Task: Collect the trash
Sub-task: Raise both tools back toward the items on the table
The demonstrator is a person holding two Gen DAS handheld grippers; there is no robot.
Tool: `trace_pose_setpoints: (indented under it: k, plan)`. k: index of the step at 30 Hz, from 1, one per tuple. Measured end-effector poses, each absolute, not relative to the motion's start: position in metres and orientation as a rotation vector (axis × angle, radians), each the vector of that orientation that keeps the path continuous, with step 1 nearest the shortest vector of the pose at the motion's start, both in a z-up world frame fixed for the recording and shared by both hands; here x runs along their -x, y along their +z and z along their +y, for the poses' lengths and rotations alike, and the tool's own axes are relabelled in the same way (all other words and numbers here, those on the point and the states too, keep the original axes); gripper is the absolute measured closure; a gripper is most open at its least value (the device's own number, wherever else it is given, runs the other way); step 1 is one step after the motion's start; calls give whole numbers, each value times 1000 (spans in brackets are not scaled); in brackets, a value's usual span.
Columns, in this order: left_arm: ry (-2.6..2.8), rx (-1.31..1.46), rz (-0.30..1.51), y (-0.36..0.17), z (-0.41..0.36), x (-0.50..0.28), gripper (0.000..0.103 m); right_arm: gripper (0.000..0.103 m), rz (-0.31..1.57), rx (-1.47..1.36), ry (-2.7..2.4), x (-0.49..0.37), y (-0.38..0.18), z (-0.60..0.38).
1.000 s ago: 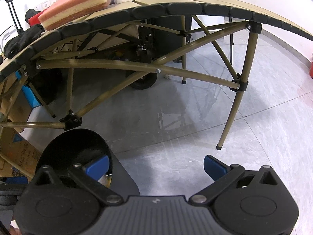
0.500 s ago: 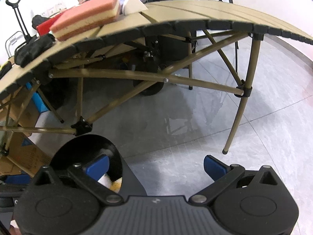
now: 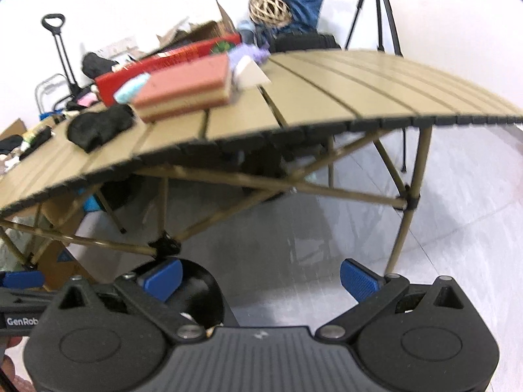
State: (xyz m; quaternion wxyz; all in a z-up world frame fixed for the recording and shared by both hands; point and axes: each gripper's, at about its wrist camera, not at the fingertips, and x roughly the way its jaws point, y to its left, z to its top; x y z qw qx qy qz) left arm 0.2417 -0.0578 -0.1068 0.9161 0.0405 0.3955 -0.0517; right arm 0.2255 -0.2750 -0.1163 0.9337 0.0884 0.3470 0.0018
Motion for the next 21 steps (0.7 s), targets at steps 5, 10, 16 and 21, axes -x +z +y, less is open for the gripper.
trace_pose_setpoints:
  k: [5, 10, 16, 21]
  plan:
    - [-127, -86, 749, -90, -57, -232, 0, 0, 633, -191, 42, -215, -101, -270]
    - [-138, -66, 684, -72, -53, -229, 0, 0, 531, -200, 65, -206, -82, -268]
    - [-127, -28, 607, -48, -48, -233, 0, 0, 400, -187, 81, -203, -56, -267]
    - [-103, -17, 553, -35, -45, -240, 0, 0, 338, -172, 93, -210, -42, -264]
